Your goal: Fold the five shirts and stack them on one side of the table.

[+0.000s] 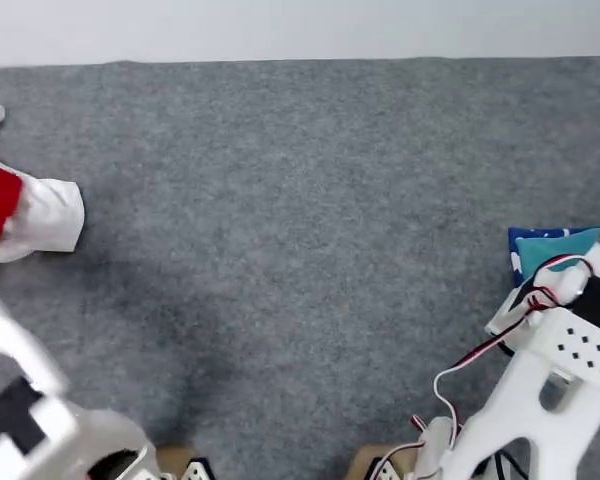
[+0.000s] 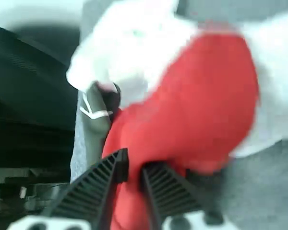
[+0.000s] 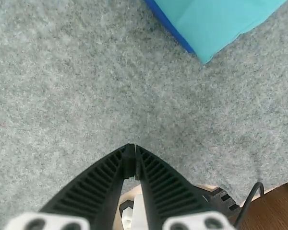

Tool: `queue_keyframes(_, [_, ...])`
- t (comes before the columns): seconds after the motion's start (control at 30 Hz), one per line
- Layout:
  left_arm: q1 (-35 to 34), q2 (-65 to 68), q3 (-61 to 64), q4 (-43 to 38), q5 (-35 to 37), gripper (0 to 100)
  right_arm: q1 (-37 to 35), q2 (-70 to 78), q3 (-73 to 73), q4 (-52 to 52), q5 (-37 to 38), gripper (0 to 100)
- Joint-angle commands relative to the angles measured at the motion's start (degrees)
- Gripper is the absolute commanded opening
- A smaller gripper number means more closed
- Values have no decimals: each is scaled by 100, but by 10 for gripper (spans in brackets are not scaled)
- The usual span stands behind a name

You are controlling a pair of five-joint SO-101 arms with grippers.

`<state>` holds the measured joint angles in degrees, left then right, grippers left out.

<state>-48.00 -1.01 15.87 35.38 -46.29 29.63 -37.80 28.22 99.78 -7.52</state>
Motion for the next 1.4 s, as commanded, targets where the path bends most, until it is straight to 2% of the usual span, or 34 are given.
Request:
queue_keyframes(0.0, [510, -1741, -242, 993, 993, 2, 48, -180, -26, 48, 53, 9])
queue_keyframes(0.13, [1336, -3103, -242, 1908, 1785, 2, 48, -180, -26, 48, 53, 9])
queue_keyframes(0.27, [2699, -4237, -259, 2620, 2426, 2, 48, -180, -26, 48, 53, 10])
queue_keyframes(0.37, [4009, -4888, -268, 2734, 2910, 2, 48, -180, -26, 48, 53, 11])
queue_keyframes(0.47, [5204, -5275, -347, 2725, 2980, 2, 57, -180, -26, 48, 53, 11])
queue_keyframes(0.53, [5415, -5231, -321, 2804, 2857, 2, 40, -180, -26, 48, 62, 11])
queue_keyframes(0.7, [4642, -4818, 497, 3508, 2840, 3, 40, -189, -26, 48, 88, 11])
queue_keyframes(0.8, [4018, -4527, 1376, 3666, 2804, 9, 40, -189, -26, 48, 536, 11])
queue_keyframes(0.97, [2585, -4000, 2527, 3684, 2796, 177, 48, -189, -26, 40, 1442, 11])
queue_keyframes(1.03, [2040, -3842, 2668, 3692, 2752, 191, 40, -189, -26, 31, 1705, 11])
queue_keyframes(1.2, [976, -3780, 2554, 3859, 2013, 190, 22, -189, -26, -22, 2066, 11])
queue_keyframes(1.37, [105, -3780, 2202, 3859, 1952, 187, -119, -189, -53, -22, 2567, 11])
